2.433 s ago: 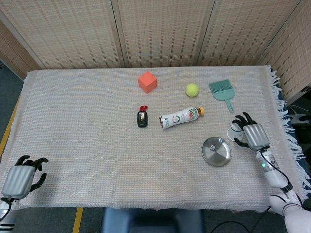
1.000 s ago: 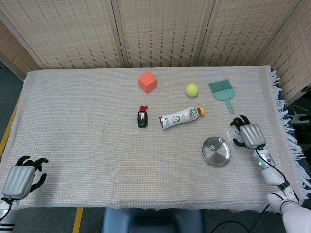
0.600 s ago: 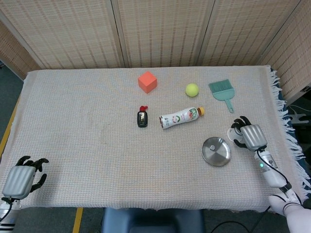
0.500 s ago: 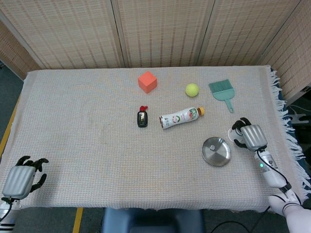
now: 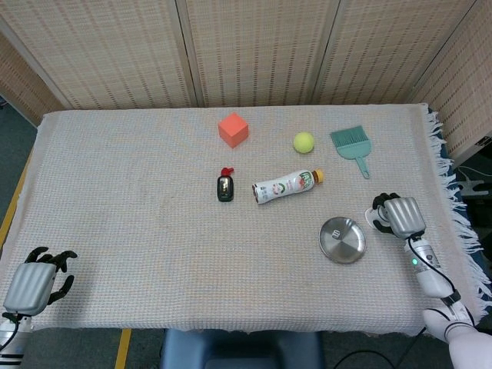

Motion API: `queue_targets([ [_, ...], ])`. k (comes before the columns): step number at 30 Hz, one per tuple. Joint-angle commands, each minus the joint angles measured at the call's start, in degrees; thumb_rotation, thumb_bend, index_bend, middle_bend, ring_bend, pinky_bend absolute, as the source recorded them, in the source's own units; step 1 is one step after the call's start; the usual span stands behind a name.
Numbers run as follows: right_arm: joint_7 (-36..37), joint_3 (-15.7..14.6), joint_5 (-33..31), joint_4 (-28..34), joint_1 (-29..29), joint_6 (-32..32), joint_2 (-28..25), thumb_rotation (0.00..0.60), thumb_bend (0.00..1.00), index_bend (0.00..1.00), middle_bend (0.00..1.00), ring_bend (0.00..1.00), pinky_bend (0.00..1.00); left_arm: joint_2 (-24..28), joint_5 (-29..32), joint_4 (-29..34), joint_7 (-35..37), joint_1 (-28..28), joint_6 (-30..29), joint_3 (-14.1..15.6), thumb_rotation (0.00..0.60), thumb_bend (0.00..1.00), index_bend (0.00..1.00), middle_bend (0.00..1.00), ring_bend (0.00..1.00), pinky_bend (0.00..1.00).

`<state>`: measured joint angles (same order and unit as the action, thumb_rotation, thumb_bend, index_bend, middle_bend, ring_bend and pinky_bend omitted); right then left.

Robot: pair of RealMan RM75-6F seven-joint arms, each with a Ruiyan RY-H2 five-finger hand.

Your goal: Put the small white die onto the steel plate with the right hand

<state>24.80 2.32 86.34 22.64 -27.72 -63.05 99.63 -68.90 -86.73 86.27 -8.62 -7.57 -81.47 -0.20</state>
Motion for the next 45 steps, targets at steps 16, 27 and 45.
queue_targets([
  [16, -2.97, -0.86, 4.28, 25.17, 0.28, -11.36, -10.41, 0.6, 0.28, 0.65, 0.53, 0.52, 0.84, 0.13, 0.08, 0.24, 0.09, 0.04, -0.05, -0.04, 0.6, 0.37, 0.35, 0.53, 0.47, 0.22],
  [27, -1.27, -1.84, 3.81, 27.29, -0.95, -5.68, -10.04, 0.6, 0.28, 0.65, 0.53, 0.52, 0.85, 0.33, 0.37, 0.42, 0.33, 0.08, -0.04, -0.17, 0.6, 0.37, 0.35, 0.54, 0.47, 0.22],
  [45, 9.89, -4.89, 6.47, 23.55, -1.5, -3.92, -7.54, 0.6, 0.28, 0.65, 0.53, 0.52, 0.85, 0.5, 0.43, 0.81, 0.22, 0.07, -0.11, -0.28, 0.6, 0.37, 0.35, 0.54, 0.47, 0.22],
])
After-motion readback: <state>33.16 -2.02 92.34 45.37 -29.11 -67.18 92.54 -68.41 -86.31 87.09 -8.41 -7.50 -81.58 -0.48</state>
